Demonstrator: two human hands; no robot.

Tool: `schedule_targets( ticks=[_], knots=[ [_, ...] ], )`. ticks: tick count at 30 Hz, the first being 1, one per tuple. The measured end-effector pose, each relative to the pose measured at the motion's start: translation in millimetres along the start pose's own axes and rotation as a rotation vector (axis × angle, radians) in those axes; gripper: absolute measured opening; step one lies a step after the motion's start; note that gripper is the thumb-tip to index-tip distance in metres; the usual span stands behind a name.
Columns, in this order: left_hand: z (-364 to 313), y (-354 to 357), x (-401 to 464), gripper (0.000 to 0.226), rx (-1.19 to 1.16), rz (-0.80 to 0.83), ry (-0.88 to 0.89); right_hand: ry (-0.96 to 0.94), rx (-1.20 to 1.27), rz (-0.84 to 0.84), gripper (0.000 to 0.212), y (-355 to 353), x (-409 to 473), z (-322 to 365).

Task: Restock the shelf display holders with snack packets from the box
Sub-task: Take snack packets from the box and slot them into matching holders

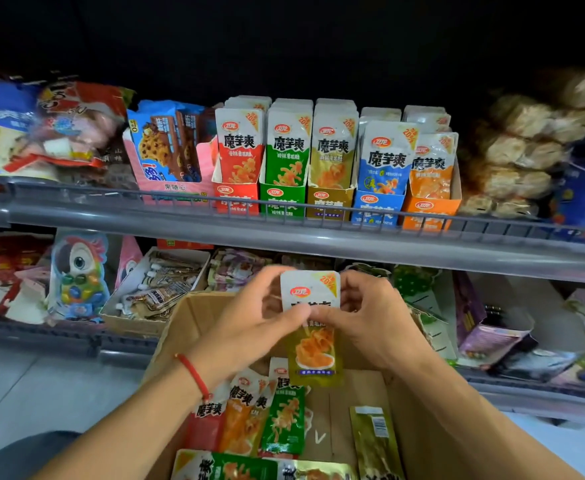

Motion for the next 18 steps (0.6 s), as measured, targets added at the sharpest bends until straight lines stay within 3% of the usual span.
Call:
schedule_targets(
  ticks=[5, 11, 18],
  knots=[
    [-46.5, -21.3, 39.9, 0.010, 0.485, 0.040, 0.229, -0.081, -0.001, -0.042, 0.026, -11.5, 2.1, 3.2],
    [-137.3, -66.8, 104.3, 0.008, 0.505, -0.136, 0.307, -0.100, 0.263, -0.370, 0.023, -47.4, 15.2, -1.1],
    [-208.1, -90.4, 177.7, 0.011, 0.587, -0.243, 0.376, -0.068, 0.294, -0.428, 0.018, -61.6, 26.7, -15.5]
  ],
)
Point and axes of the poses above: each hand's wrist, its own x-axis towards the middle knuckle, its own y-axis out of the palm, z = x × y, the point moved 1 cm from there along x, towards the middle knuckle, and after that the axes turned 1 degree about -x, right-handed, at the moved point
